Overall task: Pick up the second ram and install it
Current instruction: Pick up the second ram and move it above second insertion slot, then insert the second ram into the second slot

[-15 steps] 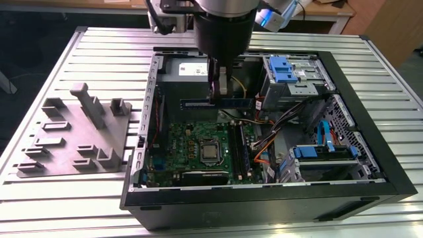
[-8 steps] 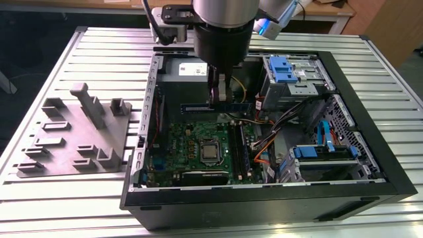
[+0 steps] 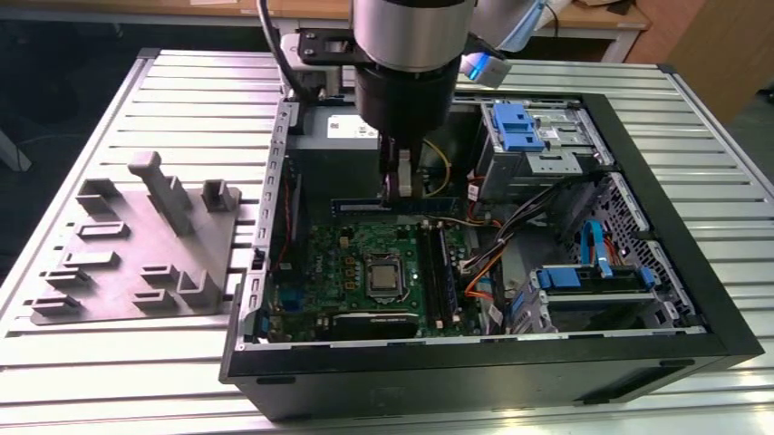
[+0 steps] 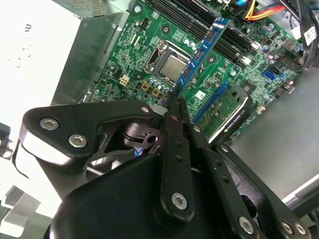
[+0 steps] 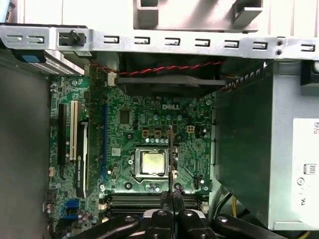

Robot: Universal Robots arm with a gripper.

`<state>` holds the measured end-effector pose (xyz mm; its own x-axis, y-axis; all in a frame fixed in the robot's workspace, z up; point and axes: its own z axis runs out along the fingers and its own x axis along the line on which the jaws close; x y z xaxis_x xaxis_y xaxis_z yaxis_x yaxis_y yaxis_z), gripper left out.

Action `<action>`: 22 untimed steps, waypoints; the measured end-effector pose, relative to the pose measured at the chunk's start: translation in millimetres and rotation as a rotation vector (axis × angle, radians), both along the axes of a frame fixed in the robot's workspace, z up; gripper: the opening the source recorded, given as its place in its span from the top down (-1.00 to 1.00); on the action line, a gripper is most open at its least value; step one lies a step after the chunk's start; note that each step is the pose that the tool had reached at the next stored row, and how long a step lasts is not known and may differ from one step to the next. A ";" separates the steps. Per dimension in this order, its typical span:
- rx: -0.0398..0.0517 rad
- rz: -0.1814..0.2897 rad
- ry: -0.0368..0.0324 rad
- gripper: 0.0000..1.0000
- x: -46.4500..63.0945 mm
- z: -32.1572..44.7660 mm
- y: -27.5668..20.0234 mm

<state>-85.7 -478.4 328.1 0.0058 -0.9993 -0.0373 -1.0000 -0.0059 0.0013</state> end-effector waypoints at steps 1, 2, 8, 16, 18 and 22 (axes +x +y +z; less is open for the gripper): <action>0.0000 0.000 0.0000 0.77 0.0 -1.8 0.0; 0.0000 0.000 0.0000 0.77 0.0 -3.6 0.0; 0.0000 0.000 -0.0001 0.77 0.0 -12.1 0.0; -0.0001 0.000 0.0000 0.77 0.0 -13.0 0.0; -0.0001 0.000 0.0000 0.77 0.0 -13.1 0.0; 0.0000 0.000 0.0000 0.77 0.0 -13.3 0.0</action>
